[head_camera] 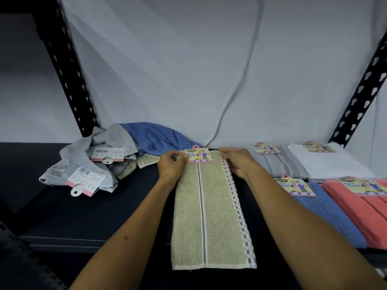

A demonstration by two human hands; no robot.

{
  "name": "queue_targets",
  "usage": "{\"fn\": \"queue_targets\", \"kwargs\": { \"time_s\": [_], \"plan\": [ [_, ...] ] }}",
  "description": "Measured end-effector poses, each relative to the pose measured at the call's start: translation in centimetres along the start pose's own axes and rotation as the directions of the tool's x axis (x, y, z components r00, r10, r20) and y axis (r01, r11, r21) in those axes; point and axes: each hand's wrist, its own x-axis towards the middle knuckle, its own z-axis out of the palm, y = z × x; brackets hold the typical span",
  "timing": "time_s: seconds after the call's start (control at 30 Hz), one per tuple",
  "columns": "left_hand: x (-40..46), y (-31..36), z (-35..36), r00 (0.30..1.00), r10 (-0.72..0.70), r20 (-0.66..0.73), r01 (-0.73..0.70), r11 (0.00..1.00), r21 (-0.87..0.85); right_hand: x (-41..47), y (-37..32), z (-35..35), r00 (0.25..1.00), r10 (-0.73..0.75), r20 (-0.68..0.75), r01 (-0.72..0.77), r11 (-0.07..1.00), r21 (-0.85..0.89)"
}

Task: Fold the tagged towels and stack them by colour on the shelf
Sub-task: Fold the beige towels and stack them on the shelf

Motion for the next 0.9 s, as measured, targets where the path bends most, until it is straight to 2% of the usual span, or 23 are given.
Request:
{"fn": "queue_targets", "kwargs": {
  "time_s": [0.23, 0.43, 0.57, 0.63, 0.73, 0.83, 0.9],
  "plan": [
    [0.8, -0.2, 0.2, 0.999, 0.029, 0.024, -0.028, 0.999, -0.027, 1.1, 0.3, 0.0, 0.999, 0.027, -0.023, -0.026, 0.998, 0.065],
    [1.4, 0.0, 0.2, 0.999, 0.035, 0.029, -0.033, 0.998, -0.055, 1.9, -1.2, -0.2, 0.996, 0.09, 0.02, -0.084, 0.975, -0.206],
    [1.8, -0.1, 0.8, 0.995, 0.097, 0.0, -0.097, 0.994, 0.047, 2.9, -0.8, 0.1, 0.999, -0.008, -0.049, -0.007, 0.951, -0.31],
    [1.9, -0.2, 1.2, 0.988, 0.149, -0.037, -0.141, 0.977, 0.162, 3.3, 0.1, 0.8, 0.979, -0.16, -0.128, 0.07, 0.846, -0.529],
    [1.9, -0.1, 1.8, 0.972, 0.229, -0.054, -0.198, 0.921, 0.335, 3.2, 1.4, 1.8, 0.923, -0.355, -0.149, 0.1, 0.595, -0.798],
    [1.4, 0.3, 2.0, 0.954, 0.299, -0.026, -0.245, 0.826, 0.509, 2.8, 1.7, 2.3, 0.879, -0.464, -0.108, 0.101, 0.403, -0.91],
    [1.5, 0.3, 2.1, 0.954, 0.298, -0.015, -0.236, 0.784, 0.574, 2.8, 1.5, 2.2, 0.868, -0.488, -0.094, 0.098, 0.354, -0.93]
  ]
}}
